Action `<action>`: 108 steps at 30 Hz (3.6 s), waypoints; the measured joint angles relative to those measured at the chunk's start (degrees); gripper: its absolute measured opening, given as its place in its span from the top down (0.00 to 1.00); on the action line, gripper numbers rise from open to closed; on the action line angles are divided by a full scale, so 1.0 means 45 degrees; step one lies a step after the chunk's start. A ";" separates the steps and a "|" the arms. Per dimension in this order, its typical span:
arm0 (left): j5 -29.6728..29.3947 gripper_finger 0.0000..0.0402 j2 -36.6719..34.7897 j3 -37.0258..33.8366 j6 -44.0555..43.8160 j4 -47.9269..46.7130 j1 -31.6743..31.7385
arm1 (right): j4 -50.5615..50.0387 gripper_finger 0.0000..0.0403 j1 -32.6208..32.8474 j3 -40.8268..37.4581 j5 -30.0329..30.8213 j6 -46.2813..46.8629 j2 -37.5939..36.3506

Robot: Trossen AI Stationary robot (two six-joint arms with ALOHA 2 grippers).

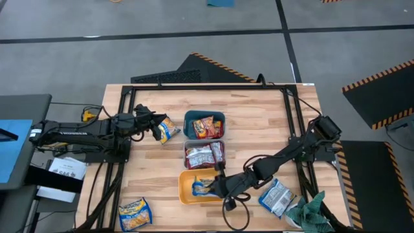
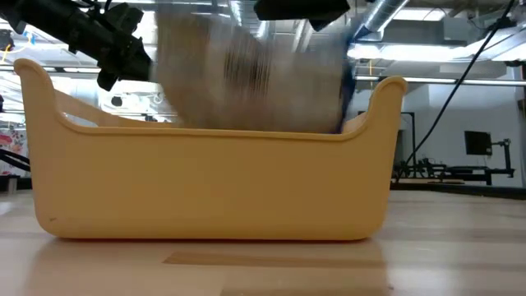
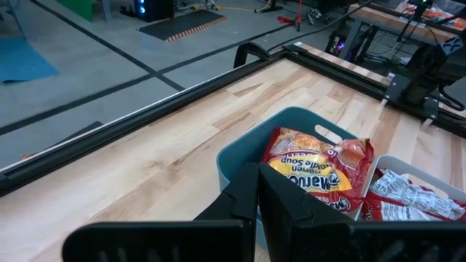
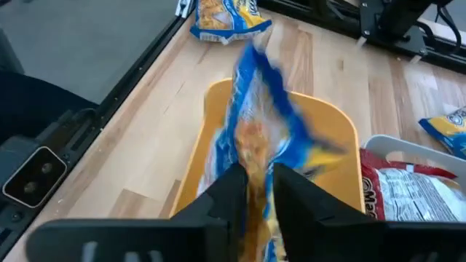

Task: Sort Maruchan noodles
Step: Put the blue noodle pack into the yellow bin

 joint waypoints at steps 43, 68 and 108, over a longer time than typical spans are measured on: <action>0.0733 1.00 0.0689 -0.0010 0.0176 -0.0456 0.0000 | -0.7181 0.46 -0.0247 -0.5253 0.5071 0.6176 -0.6871; 0.1028 0.57 0.4582 -0.0010 -0.1152 -0.2007 0.2334 | -0.3386 0.46 -0.2391 -0.6600 0.5506 0.4878 -0.6975; 0.1826 0.90 0.7640 0.0067 -0.2203 -0.3145 0.3920 | -0.3061 0.46 -0.2347 -0.6596 0.5247 0.4897 -0.6970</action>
